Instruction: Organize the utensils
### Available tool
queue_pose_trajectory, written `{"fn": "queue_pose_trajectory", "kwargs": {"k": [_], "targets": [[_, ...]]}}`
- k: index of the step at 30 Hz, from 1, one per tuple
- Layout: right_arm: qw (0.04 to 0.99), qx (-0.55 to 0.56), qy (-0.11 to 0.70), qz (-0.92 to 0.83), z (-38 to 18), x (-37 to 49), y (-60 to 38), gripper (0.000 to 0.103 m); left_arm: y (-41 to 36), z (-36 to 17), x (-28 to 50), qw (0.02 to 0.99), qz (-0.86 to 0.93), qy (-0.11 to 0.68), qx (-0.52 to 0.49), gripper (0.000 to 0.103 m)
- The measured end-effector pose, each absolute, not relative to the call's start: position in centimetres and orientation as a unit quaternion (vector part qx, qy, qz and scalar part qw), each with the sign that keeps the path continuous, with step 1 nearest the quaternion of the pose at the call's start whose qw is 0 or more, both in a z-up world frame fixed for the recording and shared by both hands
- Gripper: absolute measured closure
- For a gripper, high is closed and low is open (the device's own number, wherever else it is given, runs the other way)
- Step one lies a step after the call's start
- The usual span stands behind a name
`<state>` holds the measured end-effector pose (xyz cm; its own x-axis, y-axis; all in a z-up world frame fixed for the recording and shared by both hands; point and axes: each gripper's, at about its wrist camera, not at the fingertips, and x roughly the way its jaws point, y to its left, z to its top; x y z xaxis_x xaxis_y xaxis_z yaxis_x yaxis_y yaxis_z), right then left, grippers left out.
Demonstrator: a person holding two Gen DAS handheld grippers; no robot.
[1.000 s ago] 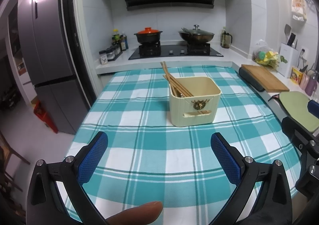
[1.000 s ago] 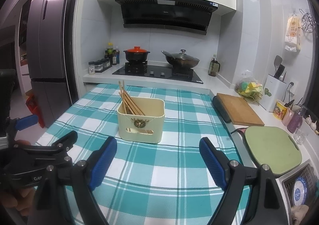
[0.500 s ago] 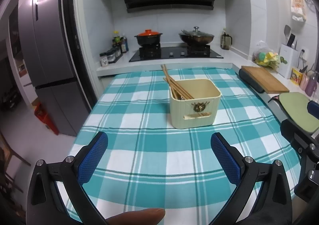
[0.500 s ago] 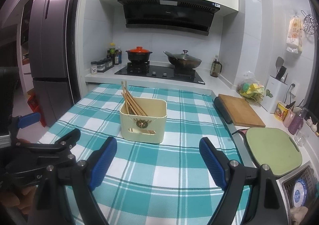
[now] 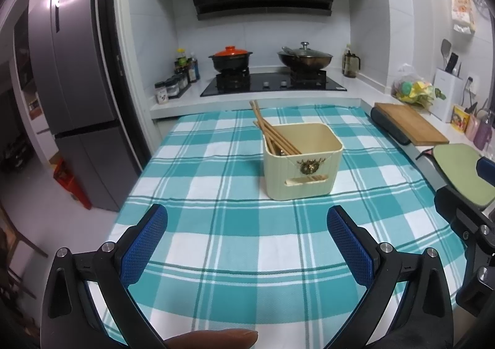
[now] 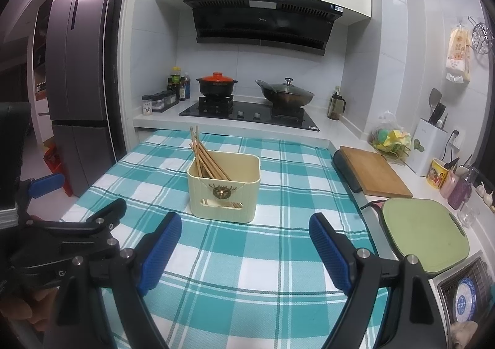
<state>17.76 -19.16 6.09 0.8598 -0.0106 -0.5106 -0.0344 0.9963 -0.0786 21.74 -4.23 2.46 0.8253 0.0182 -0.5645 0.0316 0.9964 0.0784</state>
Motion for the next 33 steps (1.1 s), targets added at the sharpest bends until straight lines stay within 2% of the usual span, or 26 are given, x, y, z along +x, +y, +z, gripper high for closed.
{"fn": "queue_pose_trajectory", "kwargs": {"k": [33], "targets": [[0.962, -0.041, 0.271, 0.018, 5.6, 18.06, -18.64, 0.017, -3.74, 2.2, 22.11, 0.954, 0.001, 0.298, 0.038, 0.0]]}}
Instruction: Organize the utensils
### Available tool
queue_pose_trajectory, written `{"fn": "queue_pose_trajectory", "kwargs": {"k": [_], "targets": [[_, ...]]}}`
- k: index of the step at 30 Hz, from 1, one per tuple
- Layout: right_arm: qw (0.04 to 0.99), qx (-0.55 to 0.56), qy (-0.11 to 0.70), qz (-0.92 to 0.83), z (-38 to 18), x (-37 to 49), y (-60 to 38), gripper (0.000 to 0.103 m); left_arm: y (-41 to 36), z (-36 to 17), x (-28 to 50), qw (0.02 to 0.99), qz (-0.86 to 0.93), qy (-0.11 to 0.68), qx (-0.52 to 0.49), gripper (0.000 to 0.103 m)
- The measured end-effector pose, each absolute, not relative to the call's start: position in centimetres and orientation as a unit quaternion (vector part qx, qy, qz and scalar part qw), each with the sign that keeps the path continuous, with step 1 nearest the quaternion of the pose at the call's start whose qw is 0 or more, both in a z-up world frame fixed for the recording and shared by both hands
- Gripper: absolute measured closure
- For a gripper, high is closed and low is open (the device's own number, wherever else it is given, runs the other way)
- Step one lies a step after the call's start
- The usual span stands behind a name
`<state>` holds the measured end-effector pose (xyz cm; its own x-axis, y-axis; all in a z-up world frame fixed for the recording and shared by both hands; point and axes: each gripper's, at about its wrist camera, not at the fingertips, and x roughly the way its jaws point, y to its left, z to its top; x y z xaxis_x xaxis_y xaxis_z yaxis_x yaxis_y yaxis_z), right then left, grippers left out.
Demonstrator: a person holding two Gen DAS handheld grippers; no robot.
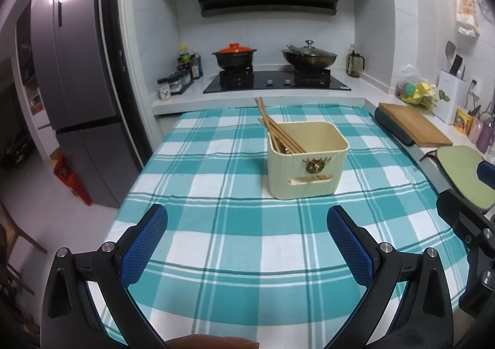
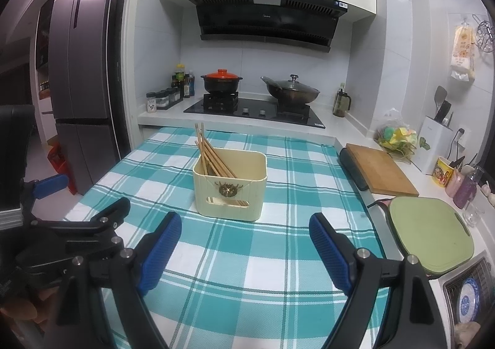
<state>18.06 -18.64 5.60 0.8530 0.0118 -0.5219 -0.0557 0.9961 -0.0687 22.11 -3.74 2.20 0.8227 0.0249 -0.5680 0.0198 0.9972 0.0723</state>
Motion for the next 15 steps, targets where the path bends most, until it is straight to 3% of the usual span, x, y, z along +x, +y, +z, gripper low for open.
{"fn": "queue_pose_trajectory", "kwargs": {"k": [15], "targets": [[0.96, -0.039, 0.278, 0.017, 5.15, 18.34, -18.87, 0.017, -4.04, 1.99, 22.03, 0.955, 0.012, 0.292, 0.042, 0.001]]}}
